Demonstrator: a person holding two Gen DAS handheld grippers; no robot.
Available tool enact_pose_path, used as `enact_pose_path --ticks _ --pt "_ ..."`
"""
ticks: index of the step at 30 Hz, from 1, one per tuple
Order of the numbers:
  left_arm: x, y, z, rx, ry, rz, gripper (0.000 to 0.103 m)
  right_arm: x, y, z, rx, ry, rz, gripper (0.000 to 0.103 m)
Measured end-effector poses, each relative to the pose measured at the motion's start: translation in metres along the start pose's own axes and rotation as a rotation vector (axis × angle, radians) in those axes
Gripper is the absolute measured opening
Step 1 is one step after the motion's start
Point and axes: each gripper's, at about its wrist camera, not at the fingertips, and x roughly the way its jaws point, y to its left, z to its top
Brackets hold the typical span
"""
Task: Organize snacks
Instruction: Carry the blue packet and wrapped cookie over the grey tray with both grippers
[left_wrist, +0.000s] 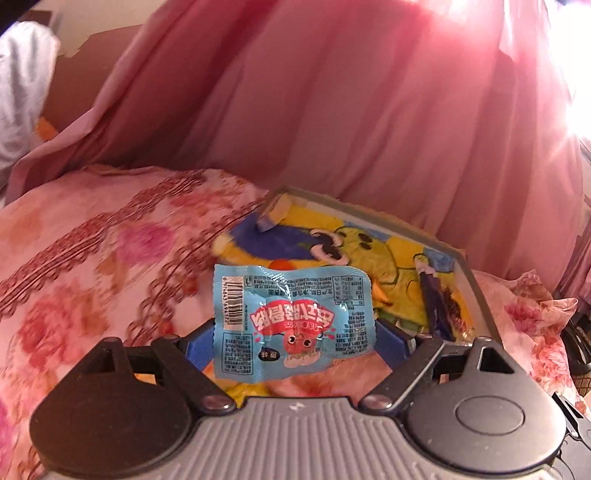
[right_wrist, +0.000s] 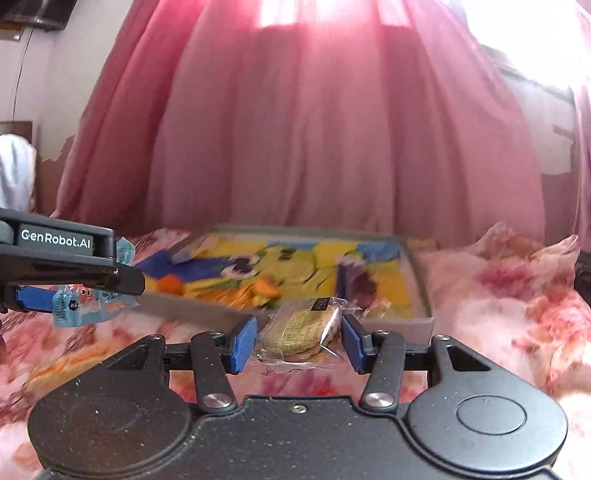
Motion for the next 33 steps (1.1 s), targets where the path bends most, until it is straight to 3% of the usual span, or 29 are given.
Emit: enact_pose_path --ticks 5,8,19,26,33 --pt "0.030 -0.020 0.014 0.046 -0.018 -0.023 0.089 0.014 -0.013 0.006 -0.047 -0.146 -0.058 0.052" --pt "0.052 -0.031 0.023 0.053 -0.019 -0.043 0.089 0.030 -0.021 0.011 -0.064 -0.187 -0.082 0.052" --pt "0.124 -0.076 0.027 0.152 0.031 -0.060 0.089 0.085 -0.052 0.002 0.084 -0.094 -0.117 0.052" --pt "0.141 -0.088 0.015 0.190 0.072 -0.064 0.090 0.091 -0.063 -0.004 0.137 -0.052 -0.136 0.053" --pt "0.148 -0.085 0.012 0.161 0.110 -0.050 0.090 0.093 -0.065 -0.006 0.143 -0.025 -0.151 0.057"
